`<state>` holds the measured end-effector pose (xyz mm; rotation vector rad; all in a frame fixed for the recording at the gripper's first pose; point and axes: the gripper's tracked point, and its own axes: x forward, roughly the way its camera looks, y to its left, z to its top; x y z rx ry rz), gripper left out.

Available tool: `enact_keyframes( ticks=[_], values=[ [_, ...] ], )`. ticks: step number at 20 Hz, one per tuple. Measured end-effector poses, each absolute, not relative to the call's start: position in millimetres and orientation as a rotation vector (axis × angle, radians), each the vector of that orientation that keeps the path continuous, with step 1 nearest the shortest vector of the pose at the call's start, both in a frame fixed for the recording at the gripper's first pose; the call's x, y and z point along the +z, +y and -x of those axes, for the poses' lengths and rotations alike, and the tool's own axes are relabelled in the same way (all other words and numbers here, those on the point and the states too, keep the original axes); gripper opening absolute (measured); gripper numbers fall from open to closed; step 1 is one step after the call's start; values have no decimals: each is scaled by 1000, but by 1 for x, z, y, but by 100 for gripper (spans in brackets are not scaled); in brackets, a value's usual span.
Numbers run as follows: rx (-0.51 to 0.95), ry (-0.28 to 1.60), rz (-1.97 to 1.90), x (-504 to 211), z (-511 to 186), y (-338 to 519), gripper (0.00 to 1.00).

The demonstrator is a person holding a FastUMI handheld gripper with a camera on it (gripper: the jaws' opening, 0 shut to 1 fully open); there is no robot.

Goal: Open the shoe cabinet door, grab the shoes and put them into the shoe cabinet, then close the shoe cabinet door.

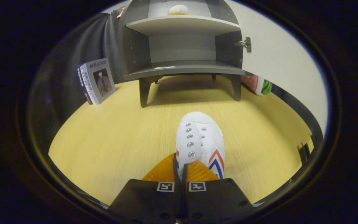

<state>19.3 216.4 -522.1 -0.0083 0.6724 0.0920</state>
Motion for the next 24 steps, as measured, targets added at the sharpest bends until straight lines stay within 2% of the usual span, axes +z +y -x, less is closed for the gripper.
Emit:
enact_keyframes(
  ticks=[9,19,24],
  values=[
    [129,578,43,-442,-23,210,3],
    [46,387,137,-221,-57,202,2],
    [28,336,122,-158,-113,195,2]
  ],
)
